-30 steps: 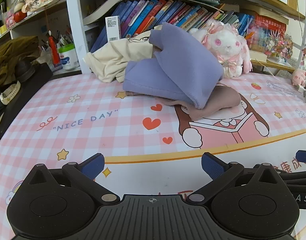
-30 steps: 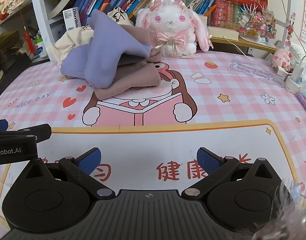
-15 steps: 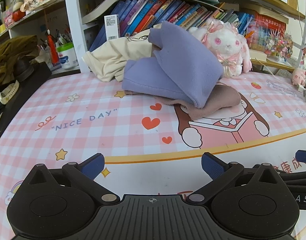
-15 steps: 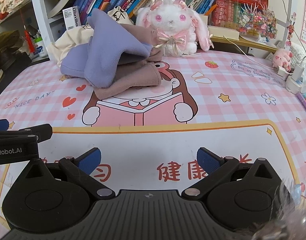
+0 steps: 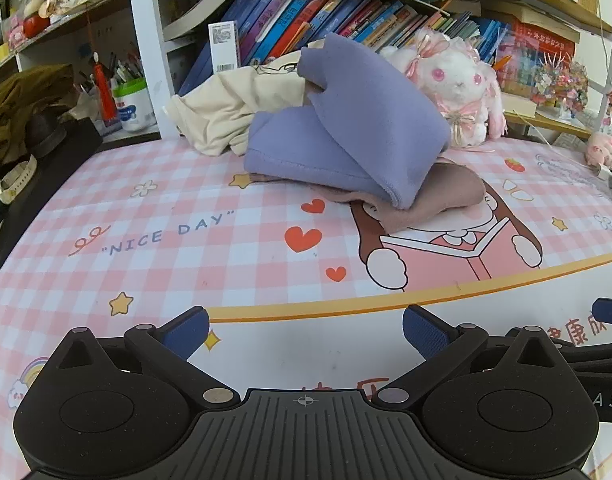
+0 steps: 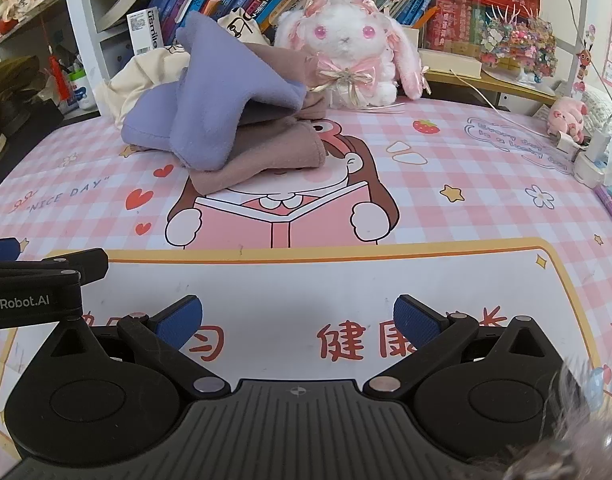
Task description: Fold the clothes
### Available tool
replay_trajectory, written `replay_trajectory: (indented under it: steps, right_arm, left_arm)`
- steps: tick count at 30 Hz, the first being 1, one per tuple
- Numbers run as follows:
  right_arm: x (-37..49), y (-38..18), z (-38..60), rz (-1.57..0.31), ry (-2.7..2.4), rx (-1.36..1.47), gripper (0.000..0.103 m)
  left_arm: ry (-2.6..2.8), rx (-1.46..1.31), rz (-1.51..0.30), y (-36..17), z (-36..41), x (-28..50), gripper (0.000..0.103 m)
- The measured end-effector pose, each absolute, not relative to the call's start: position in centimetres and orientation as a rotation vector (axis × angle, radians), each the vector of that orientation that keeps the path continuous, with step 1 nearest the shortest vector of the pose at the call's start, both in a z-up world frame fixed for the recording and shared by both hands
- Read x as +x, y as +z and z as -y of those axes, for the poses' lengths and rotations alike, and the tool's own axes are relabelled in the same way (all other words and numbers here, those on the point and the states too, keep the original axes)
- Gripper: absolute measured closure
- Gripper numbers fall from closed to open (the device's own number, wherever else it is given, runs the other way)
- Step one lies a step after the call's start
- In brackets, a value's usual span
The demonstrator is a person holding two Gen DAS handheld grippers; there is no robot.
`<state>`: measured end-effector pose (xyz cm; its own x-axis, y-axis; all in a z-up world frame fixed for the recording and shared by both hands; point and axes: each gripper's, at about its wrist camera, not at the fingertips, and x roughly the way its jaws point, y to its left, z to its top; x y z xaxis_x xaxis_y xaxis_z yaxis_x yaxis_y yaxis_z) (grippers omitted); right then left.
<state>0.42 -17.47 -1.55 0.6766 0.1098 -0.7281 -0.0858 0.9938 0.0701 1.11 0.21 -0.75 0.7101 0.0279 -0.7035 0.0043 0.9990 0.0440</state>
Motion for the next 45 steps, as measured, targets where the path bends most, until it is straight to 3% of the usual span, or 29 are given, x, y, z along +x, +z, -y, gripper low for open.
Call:
replay_trajectory:
  steps: [45]
  right_arm:
    - [0.56, -1.02, 17.41, -0.776, 0.157, 0.057, 0.000]
  left_arm:
    - [-0.011, -0.010, -0.778, -1.03, -0.80, 1.49, 0.000]
